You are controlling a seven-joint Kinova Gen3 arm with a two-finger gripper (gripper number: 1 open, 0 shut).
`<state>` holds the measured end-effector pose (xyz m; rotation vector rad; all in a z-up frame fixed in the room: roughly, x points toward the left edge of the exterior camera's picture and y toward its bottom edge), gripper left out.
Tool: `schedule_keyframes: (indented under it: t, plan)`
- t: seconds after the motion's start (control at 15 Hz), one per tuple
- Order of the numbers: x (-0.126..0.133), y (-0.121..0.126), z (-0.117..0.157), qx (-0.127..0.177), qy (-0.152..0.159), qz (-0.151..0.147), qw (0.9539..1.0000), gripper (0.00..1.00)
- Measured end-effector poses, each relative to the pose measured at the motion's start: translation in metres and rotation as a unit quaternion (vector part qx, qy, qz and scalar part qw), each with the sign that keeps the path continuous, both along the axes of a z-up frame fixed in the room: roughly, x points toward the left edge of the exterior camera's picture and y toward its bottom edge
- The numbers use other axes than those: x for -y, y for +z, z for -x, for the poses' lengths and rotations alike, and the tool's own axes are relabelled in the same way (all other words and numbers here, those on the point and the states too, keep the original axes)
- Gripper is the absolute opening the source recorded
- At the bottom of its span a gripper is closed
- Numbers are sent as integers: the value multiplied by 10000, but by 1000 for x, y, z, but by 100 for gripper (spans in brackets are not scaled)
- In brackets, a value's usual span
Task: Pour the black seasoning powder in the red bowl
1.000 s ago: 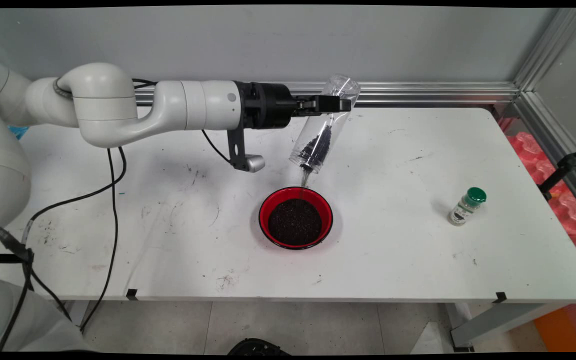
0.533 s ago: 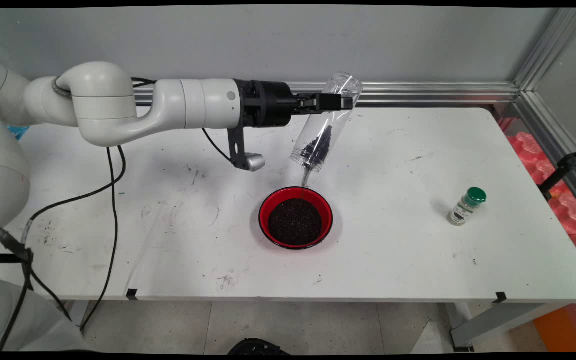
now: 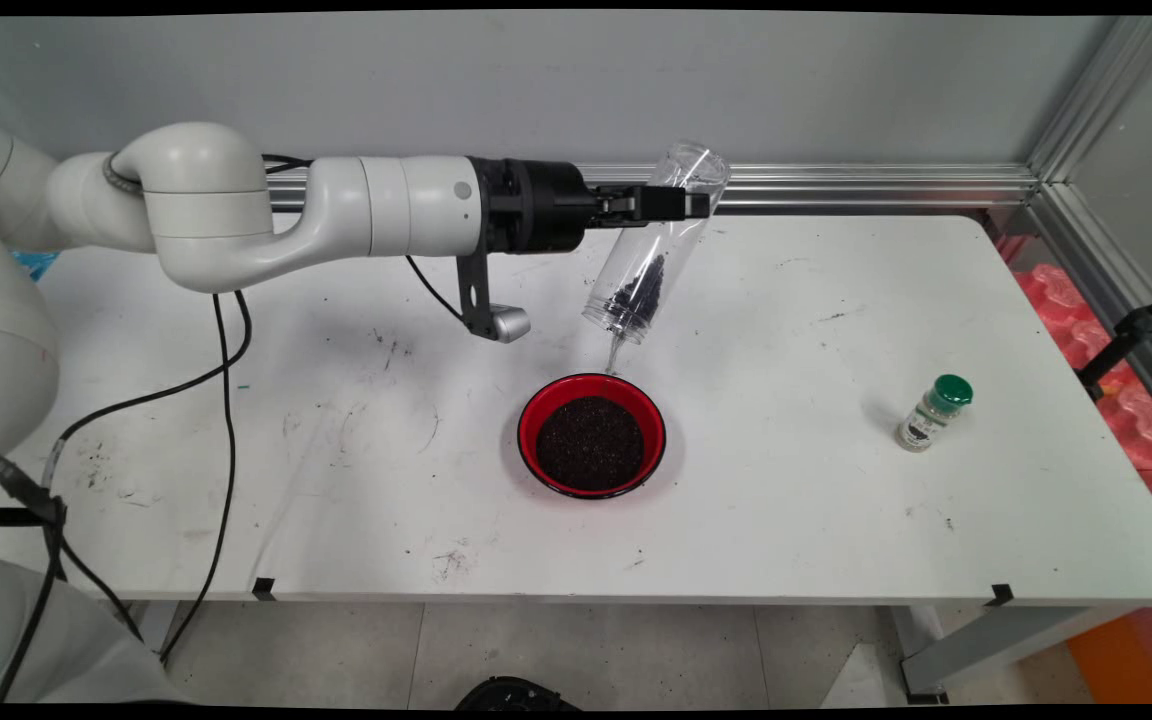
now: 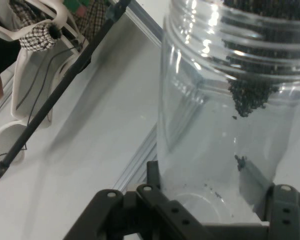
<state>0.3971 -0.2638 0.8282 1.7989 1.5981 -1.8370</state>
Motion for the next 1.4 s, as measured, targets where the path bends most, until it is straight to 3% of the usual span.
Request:
schedule_keyframes:
  t: [1.4]
  plan:
    - [-1, 2, -1, -27, -36, 19, 10000, 0]
